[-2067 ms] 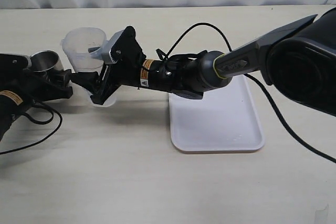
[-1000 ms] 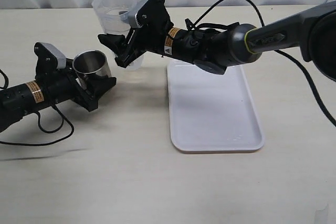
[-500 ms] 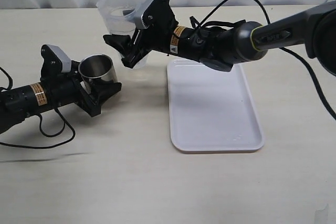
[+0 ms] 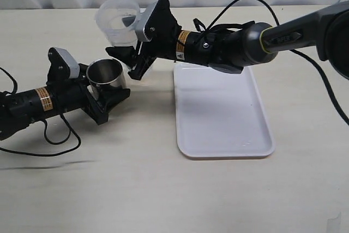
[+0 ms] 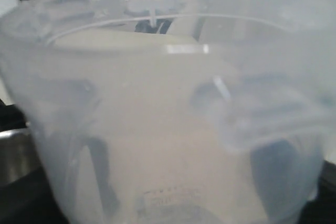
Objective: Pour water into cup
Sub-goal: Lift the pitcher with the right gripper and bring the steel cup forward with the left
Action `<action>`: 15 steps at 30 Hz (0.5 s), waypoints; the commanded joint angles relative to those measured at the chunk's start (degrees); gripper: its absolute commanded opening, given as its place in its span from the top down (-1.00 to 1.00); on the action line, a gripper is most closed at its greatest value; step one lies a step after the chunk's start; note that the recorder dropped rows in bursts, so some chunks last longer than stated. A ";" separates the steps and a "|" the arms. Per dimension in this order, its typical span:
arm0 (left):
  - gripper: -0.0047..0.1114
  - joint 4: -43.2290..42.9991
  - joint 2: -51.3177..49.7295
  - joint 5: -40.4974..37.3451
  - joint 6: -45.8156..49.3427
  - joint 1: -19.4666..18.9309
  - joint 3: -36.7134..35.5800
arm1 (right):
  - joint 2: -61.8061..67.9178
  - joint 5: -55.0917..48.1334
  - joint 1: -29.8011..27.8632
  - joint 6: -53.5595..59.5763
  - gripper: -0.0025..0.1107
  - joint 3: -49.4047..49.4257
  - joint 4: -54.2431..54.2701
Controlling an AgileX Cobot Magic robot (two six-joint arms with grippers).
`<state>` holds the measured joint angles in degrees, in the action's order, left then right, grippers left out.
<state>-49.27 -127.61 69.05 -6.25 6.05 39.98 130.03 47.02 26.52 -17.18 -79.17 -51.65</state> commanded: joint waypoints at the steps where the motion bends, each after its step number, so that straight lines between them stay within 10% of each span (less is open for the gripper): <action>1: 0.92 0.43 0.12 0.69 0.21 0.26 0.39 | -0.82 2.28 -0.21 2.38 0.88 -0.10 -0.06; 15: 0.92 0.29 0.12 0.32 0.21 0.61 0.39 | -2.73 0.57 0.25 6.96 0.88 -0.10 0.40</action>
<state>-49.27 -127.61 68.73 -6.03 6.05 39.98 129.13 46.17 26.74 -11.12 -79.17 -51.87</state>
